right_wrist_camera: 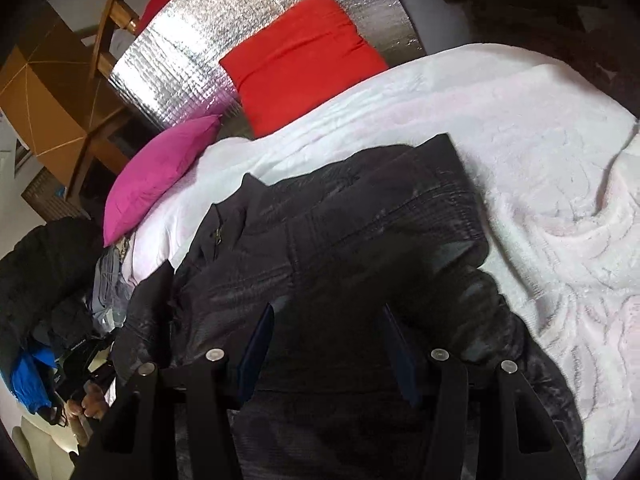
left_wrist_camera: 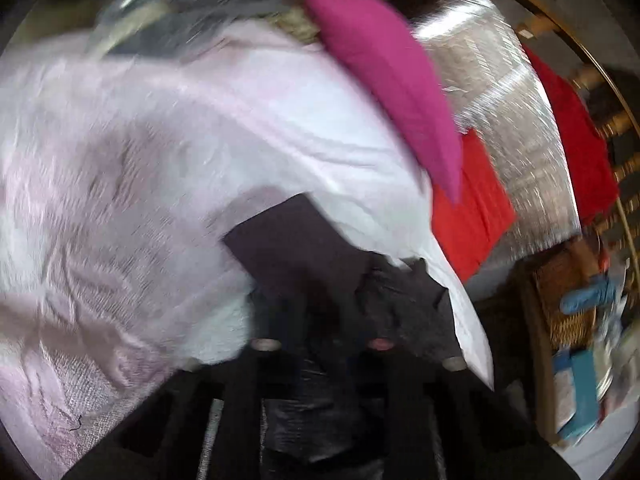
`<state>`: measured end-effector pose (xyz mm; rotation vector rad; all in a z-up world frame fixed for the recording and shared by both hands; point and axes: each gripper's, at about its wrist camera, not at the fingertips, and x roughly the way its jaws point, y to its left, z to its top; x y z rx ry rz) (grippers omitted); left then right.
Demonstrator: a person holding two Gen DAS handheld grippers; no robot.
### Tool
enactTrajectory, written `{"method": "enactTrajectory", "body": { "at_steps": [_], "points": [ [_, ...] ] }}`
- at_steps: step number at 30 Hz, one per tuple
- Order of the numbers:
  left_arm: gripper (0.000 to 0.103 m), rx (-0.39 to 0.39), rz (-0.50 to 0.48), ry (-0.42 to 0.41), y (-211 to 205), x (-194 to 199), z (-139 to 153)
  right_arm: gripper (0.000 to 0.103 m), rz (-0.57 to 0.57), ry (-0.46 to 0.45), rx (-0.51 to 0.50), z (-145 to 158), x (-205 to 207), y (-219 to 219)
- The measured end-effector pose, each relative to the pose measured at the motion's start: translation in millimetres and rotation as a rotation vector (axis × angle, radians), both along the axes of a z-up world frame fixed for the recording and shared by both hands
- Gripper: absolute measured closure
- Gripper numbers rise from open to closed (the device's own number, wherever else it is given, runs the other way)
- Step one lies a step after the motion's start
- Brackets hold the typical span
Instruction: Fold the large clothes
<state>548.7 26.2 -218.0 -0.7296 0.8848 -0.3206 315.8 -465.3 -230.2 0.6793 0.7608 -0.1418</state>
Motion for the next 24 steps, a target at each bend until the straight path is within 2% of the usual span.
{"method": "enactTrajectory", "body": {
  "at_steps": [2,3,5,8,10,11,12,14,15,17,20,22,24],
  "points": [
    [0.103,0.066,-0.033,-0.025,-16,1,14,0.044,-0.015,-0.004,0.004,2,-4,-4],
    [0.102,0.099,-0.042,-0.014,-23,4,14,0.044,-0.022,-0.004,0.011,2,-6,-6],
    [0.102,0.115,-0.043,0.029,-28,1,10,0.044,-0.029,-0.007,0.021,2,-10,-10],
    [0.095,0.043,-0.040,0.101,-22,4,0,0.044,-0.024,-0.010,0.004,4,-15,-10],
    [0.091,0.002,-0.026,0.109,-15,3,-1,0.044,-0.020,-0.010,-0.014,6,-16,-10],
    [0.079,-0.011,-0.008,0.103,-9,3,1,0.044,-0.020,-0.009,-0.021,5,-17,-11],
    [0.055,-0.012,0.029,0.103,-1,1,4,0.044,-0.022,-0.009,-0.022,5,-17,-12],
    [0.035,-0.015,0.097,0.076,6,-10,5,0.044,-0.024,-0.008,-0.007,1,-16,-14],
    [0.035,-0.009,0.115,0.064,10,-9,7,0.044,-0.023,-0.007,-0.002,-1,-15,-15],
    [0.035,0.008,0.091,0.079,11,-3,1,0.044,-0.019,-0.005,-0.005,-4,-11,-14],
    [0.037,0.007,0.104,0.132,2,17,-19,0.044,-0.015,0.003,-0.018,-8,-5,-9],
    [0.038,-0.031,0.119,0.170,2,31,-37,0.044,-0.012,0.001,-0.018,-9,-2,-5],
    [0.062,-0.067,0.131,0.182,2,44,-48,0.044,-0.004,0.003,-0.026,-9,1,-2]
  ]
}}
